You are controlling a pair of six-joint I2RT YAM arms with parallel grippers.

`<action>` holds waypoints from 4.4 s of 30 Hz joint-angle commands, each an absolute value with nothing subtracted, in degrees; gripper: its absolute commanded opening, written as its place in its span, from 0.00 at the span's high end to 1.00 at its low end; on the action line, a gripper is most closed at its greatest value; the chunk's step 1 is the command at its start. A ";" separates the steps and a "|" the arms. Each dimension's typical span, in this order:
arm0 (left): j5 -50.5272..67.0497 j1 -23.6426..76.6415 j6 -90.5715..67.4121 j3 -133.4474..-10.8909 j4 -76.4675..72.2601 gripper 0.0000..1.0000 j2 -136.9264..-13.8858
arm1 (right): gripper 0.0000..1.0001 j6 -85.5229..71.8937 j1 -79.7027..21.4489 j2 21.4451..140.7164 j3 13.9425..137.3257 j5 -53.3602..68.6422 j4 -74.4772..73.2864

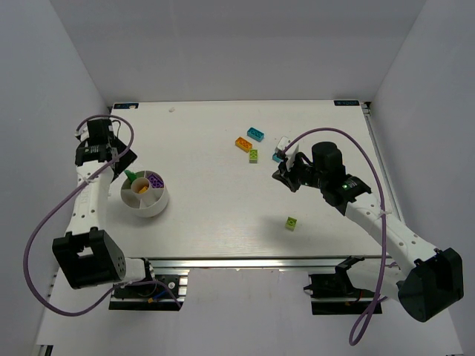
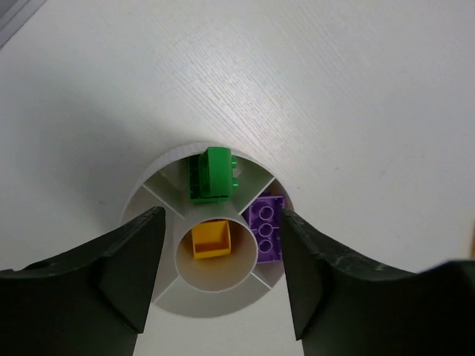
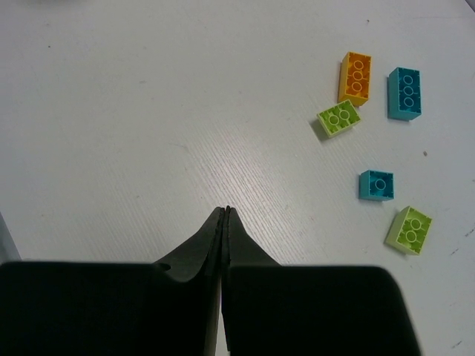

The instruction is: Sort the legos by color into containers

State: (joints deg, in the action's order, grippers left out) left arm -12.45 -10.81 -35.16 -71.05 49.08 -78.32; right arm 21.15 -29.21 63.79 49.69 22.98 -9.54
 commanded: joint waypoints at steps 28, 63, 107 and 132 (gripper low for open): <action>47.99 -5.71 -21.36 -36.39 5.45 0.04 -45.01 | 0.18 19.60 -29.36 136.66 125.33 14.86 -25.77; 46.32 -5.71 -22.41 -34.72 5.36 0.03 -43.59 | 0.62 19.42 -27.69 141.60 120.15 11.78 -21.53; 39.73 15.82 -42.89 -46.40 7.04 0.24 -68.11 | 1.00 25.05 -45.61 88.60 72.69 32.34 -6.77; 1.88 14.50 -29.54 -63.53 41.46 1.00 -62.40 | 0.35 22.94 -45.00 85.08 66.62 22.33 -4.92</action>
State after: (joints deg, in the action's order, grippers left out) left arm 18.68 15.14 -34.59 -58.39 30.35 -65.73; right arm 23.66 -45.39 87.59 67.59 25.98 -5.91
